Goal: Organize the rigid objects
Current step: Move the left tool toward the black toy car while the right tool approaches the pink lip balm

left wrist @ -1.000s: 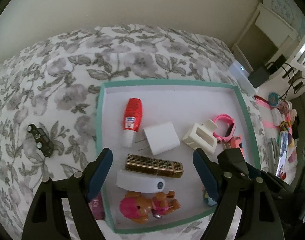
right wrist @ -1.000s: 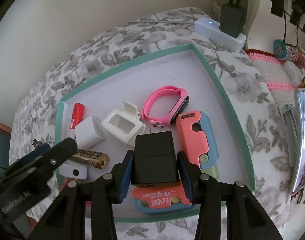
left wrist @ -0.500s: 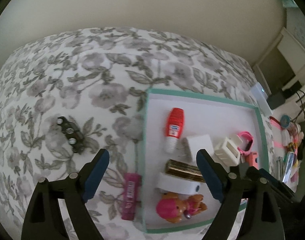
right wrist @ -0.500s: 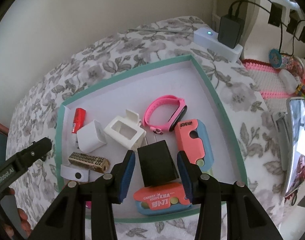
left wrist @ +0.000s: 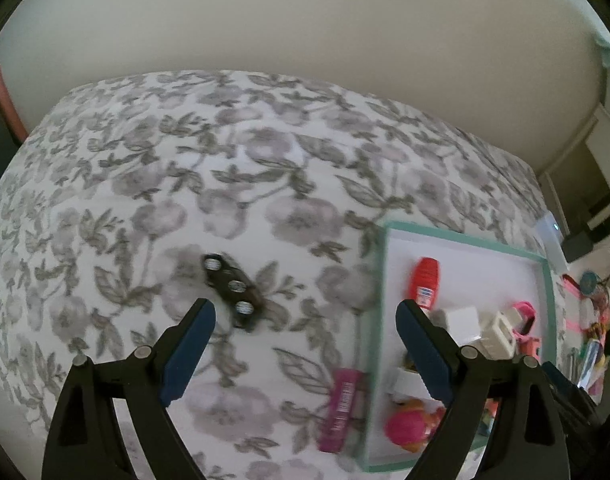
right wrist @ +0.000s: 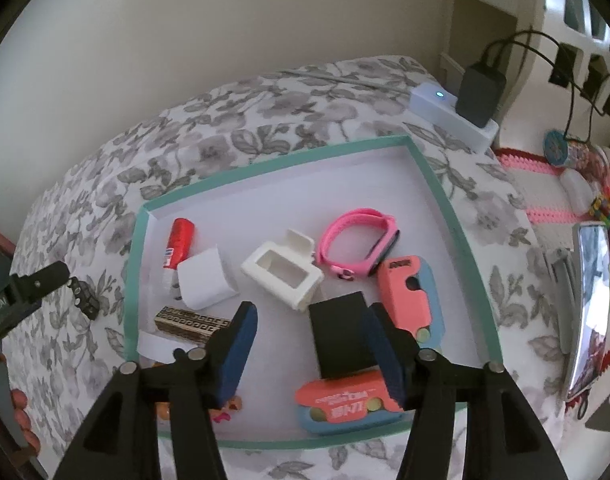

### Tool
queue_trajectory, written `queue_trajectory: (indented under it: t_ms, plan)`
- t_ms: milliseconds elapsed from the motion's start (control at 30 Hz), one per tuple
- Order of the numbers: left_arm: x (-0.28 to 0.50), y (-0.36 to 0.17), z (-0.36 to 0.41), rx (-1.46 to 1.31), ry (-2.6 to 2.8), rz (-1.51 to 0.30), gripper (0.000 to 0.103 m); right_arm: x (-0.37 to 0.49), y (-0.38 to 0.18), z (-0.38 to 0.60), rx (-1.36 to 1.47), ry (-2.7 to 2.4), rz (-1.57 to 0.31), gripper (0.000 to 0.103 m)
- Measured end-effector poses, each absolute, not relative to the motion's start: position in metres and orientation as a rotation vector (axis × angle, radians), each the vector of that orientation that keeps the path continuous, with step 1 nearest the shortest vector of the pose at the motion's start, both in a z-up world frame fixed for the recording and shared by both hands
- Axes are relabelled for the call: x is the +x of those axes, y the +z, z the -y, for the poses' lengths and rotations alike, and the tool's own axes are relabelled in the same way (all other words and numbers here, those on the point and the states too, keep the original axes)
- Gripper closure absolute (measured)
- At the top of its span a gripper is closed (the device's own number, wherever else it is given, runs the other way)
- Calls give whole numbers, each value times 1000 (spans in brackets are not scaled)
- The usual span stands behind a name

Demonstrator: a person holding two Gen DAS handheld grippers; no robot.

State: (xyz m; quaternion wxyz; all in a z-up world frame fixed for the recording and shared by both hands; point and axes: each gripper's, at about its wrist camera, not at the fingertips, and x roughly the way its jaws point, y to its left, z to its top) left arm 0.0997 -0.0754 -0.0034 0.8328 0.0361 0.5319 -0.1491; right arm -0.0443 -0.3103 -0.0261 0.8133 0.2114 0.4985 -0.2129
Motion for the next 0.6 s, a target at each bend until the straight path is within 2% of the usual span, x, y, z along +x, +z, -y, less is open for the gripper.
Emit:
queue_trajectory:
  t_ms: [267, 333, 400, 467, 600]
  plan:
    - [124, -3, 21, -6, -219, -1128, 10, -31, -28, 290, 403, -441, -1075, 31]
    - [129, -2, 10, -20, -200, -1126, 10, -27, -25, 282, 392, -429, -1062, 25]
    - [133, -1, -2, -34, -178, -1119, 4, -24, -23, 275, 384, -417, -1050, 21]
    - [137, 1, -14, -48, -159, -1109, 1, -19, -19, 266, 379, -394, -1038, 21]
    - [142, 5, -29, -44, -137, -1090, 0, -9, -13, 246, 364, -346, -1014, 19]
